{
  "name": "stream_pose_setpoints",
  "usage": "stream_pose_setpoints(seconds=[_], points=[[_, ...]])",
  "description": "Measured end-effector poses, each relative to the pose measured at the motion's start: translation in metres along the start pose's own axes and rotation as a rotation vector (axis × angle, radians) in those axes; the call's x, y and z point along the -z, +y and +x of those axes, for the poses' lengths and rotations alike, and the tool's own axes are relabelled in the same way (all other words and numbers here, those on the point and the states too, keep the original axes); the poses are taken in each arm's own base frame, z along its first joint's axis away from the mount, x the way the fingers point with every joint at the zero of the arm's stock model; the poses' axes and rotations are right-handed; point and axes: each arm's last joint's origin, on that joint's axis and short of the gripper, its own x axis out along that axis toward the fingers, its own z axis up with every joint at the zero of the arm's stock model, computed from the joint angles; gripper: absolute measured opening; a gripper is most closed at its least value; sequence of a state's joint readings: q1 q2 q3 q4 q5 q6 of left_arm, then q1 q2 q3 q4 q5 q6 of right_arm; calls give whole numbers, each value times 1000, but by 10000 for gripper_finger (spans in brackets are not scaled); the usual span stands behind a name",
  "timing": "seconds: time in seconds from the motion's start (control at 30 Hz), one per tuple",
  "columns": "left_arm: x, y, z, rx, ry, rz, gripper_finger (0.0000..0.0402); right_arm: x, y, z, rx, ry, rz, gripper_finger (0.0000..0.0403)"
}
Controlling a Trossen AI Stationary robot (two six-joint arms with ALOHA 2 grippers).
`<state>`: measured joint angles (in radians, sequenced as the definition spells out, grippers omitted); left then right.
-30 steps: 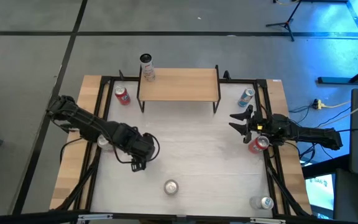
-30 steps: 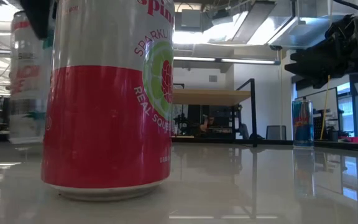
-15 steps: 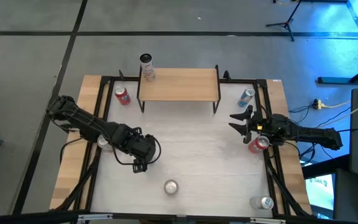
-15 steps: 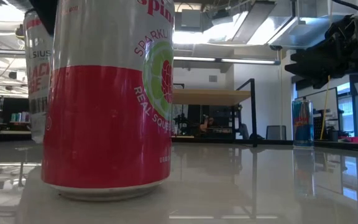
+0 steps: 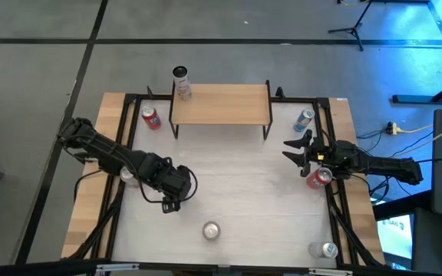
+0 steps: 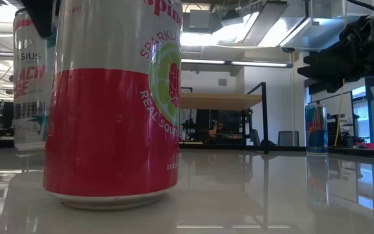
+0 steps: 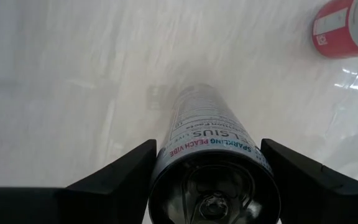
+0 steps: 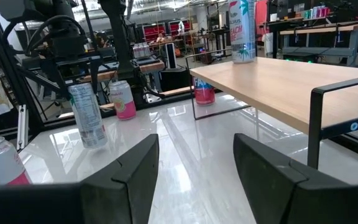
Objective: Place canned beverage on shelf
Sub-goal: Put the white-pink soda can on the shelf
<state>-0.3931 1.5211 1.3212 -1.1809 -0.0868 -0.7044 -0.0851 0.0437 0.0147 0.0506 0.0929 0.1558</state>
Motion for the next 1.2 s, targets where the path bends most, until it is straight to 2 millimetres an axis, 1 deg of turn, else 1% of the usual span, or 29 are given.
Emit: stream_pose_setpoints(seconds=[0.17, 0.37, 0.5, 0.77, 0.93, 1.07, 1.2], points=[[0, 0, 0, 0, 0, 0, 276, 0, 0, 0, 0, 0, 0, 204], [0, 0, -1, 1, -4, 1, 309, 0, 0, 0, 0, 1, 0, 204], [0, -1, -1, 2, -3, 2, 323, 0, 0, 0, 0, 1, 0, 204], [6, -6, -1, -2, 2, 39, 322, 0, 0, 0, 0, 1, 0, 204], [10, -8, -2, -64, -18, 213, 321, 0, 0, 0, 0, 1, 0, 204], [12, -9, -2, -106, -53, 235, 321, 0, 0, 0, 0, 1, 0, 204], [13, -9, -2, -107, -37, 264, 321, 0, 0, 0, 0, 1, 0, 204]])
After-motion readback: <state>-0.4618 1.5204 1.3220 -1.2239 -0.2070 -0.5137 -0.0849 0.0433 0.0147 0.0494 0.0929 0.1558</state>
